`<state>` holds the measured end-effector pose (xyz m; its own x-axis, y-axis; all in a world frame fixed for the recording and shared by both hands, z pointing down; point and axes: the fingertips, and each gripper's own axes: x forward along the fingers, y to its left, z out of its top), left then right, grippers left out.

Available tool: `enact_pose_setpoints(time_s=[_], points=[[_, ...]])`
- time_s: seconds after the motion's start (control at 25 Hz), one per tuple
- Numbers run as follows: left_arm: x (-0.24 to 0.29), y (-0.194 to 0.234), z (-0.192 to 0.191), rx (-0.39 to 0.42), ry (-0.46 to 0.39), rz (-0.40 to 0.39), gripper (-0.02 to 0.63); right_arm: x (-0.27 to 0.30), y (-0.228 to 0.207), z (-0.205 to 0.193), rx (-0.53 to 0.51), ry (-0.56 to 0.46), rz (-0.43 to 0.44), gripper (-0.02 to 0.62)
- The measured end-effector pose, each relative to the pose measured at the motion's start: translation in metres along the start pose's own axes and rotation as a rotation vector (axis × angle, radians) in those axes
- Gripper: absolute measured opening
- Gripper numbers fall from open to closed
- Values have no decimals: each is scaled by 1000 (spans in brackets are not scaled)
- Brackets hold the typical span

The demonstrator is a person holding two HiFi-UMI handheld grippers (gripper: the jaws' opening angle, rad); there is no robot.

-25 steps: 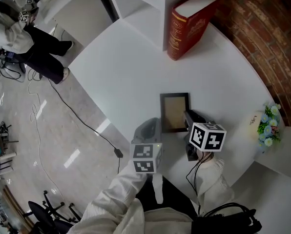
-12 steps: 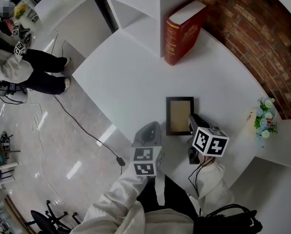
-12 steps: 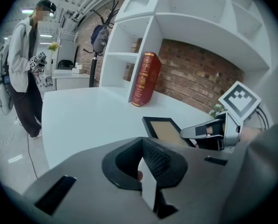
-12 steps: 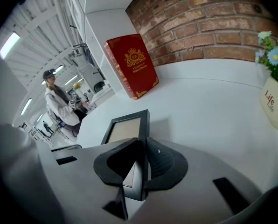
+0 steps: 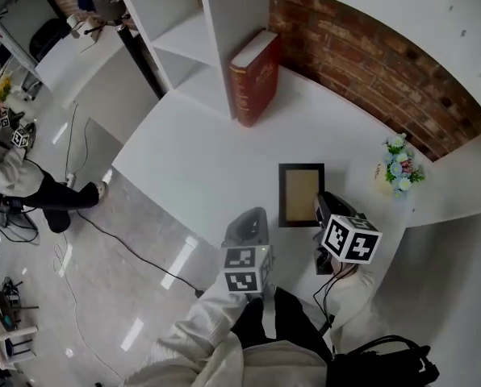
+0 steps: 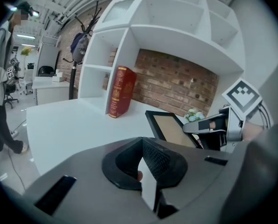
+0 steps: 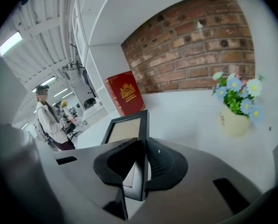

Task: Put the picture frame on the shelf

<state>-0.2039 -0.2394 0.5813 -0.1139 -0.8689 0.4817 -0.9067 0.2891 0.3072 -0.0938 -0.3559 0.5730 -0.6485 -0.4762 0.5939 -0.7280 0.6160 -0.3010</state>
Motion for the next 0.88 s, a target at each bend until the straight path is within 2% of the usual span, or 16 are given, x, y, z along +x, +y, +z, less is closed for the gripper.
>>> enact_pose_setpoints(time_s=[0.12, 0.44, 0.72, 0.88], points=[[-7, -26, 17, 4, -27, -70, 8, -34, -11, 11, 19, -56, -58, 75], [-14, -103, 46, 116, -65, -285, 8, -127, -48, 27, 89, -215, -230, 75], [-27, -160, 55, 168, -67, -417, 8, -183, -70, 25, 133, -282, -330, 75], [-31, -179, 66, 210, -78, -462, 8, -205, -78, 37, 142, -331, -368, 74]])
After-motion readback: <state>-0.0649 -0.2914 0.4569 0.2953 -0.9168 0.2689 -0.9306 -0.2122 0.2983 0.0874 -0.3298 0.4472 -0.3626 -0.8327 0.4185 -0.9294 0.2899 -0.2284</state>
